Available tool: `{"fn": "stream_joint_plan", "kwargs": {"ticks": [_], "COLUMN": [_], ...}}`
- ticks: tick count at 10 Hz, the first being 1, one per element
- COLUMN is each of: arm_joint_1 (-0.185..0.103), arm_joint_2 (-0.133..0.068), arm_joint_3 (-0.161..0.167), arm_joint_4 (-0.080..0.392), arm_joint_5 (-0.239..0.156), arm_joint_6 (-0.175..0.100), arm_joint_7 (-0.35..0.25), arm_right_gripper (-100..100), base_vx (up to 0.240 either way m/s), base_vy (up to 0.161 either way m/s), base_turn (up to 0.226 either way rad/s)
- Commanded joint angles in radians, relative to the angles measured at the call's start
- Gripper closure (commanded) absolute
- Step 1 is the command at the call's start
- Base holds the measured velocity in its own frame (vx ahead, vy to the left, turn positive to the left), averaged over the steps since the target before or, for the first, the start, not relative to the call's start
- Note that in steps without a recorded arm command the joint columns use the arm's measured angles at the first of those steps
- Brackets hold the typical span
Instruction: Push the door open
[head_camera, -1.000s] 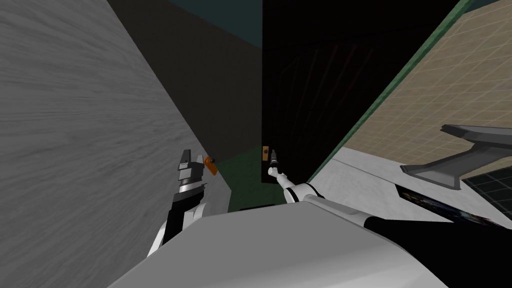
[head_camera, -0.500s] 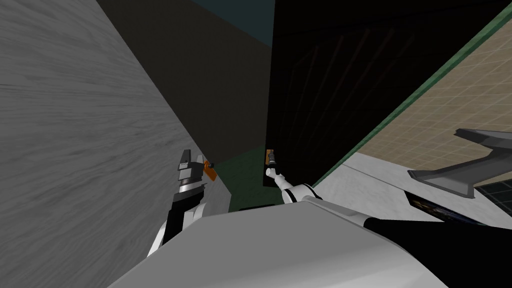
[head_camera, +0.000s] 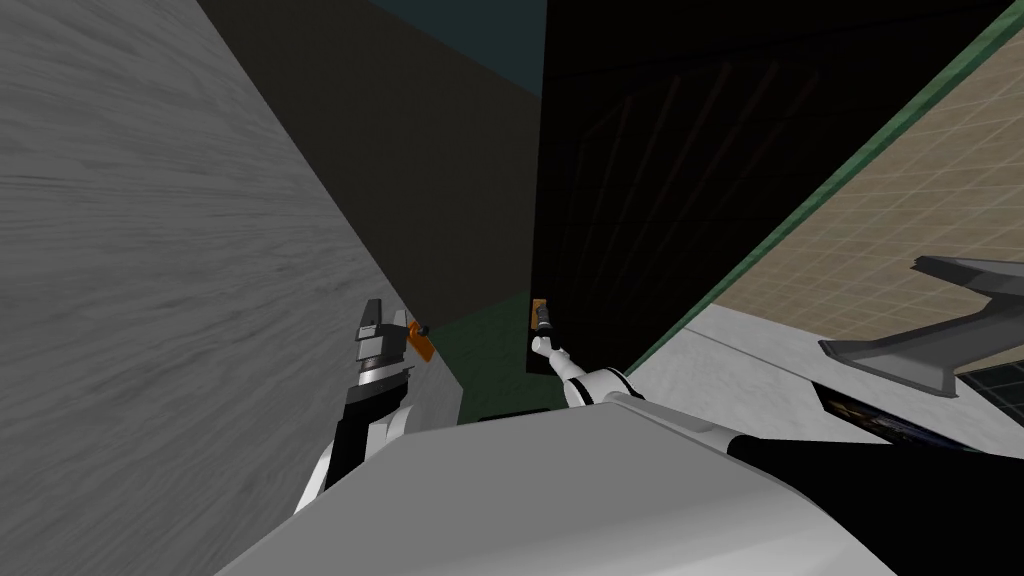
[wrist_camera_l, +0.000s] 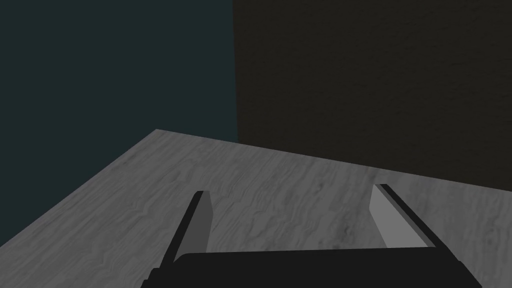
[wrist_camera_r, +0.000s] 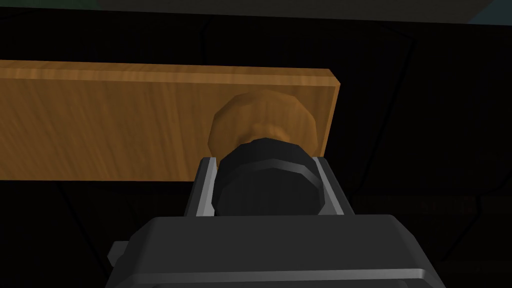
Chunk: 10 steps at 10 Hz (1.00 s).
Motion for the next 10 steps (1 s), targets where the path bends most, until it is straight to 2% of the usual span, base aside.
{"fn": "stream_joint_plan", "kwargs": {"ticks": [1,2,3,4,5,6,7,9,10], "arm_joint_1": [-0.002,-0.002,-0.009,-0.009,-0.009,-0.009,-0.015,-0.015,-0.023], "arm_joint_2": [-0.001,-0.001,-0.031,-0.031,-0.031,-0.031,-0.044,-0.044,-0.05], "arm_joint_3": [-0.001,-0.001,-0.018,-0.018,-0.018,-0.018,-0.031,-0.031,-0.047], "arm_joint_4": [-0.002,-0.002,0.012,0.012,0.038,0.012,0.021,0.029,0.031], "arm_joint_5": [0.0,0.0,-0.031,-0.031,-0.031,-0.031,-0.055,-0.055,-0.082], "arm_joint_6": [-0.002,-0.002,-0.024,-0.024,-0.024,-0.024,-0.043,-0.043,-0.064], "arm_joint_7": [-0.001,-0.001,0.029,0.029,0.029,0.029,0.051,0.051,0.077], "arm_right_gripper": [100,100,100,100,100,100,100,100,100], "base_vx": [0.0,0.0,0.109,0.135,0.082,0.033,0.072,0.076,0.102], "base_vy": [0.0,0.0,0.012,-0.006,-0.008,0.006,0.013,-0.001,-0.002], "base_turn": [0.0,0.0,0.063,0.042,0.011,-0.007,0.038,0.014,0.036]}}
